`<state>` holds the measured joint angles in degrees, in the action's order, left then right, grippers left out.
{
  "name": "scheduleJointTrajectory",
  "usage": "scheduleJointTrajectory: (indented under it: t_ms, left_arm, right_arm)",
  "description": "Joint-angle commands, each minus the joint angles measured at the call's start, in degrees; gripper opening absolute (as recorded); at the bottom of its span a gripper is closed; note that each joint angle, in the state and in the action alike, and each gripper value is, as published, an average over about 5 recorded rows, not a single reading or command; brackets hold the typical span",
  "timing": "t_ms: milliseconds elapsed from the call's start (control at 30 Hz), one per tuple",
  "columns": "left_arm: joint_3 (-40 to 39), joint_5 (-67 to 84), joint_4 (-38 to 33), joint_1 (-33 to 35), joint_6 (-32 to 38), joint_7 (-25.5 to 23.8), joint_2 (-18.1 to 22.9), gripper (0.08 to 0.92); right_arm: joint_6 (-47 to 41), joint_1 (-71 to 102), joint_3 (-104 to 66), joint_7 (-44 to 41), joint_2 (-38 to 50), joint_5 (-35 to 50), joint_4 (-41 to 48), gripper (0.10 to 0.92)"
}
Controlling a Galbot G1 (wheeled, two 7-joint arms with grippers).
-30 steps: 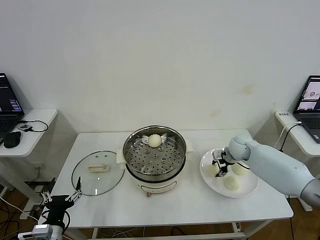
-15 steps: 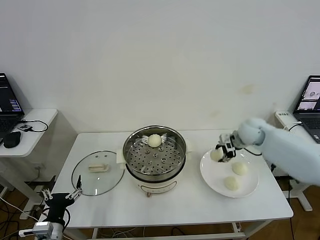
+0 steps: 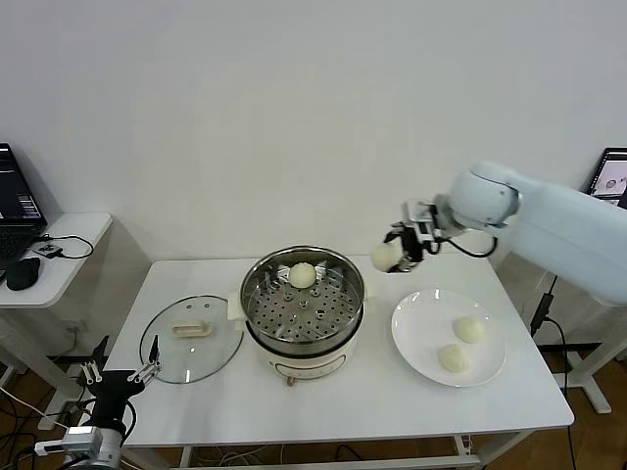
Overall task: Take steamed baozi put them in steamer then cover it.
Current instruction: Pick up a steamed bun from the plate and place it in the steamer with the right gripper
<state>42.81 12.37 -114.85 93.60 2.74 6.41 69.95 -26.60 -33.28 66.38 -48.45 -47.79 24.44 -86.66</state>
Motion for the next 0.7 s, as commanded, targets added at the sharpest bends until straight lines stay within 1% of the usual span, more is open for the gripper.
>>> scheduleJointTrajectory:
  t_ms: [33, 267, 700]
  left_arm:
    - [0.5, 0.2, -0.3, 0.1, -0.1, -0.1, -0.1, 0.823]
    - [1.4, 0.3, -0.6, 0.6, -0.1, -0.4, -0.1, 0.823]
    - [2.5, 0.5, -1.0, 1.1, 0.2, -0.7, 0.1, 0.823]
  right_arm:
    - [-5.9, -1.4, 3.3, 7.6, -16.0, 11.7, 3.5, 0.63]
    - [-9.6, 5.3, 2.4, 10.8, -24.0, 11.9, 8.9, 0.636]
    - [-11.5, 12.1, 2.0, 12.0, -29.7, 9.8, 16.2, 0.636]
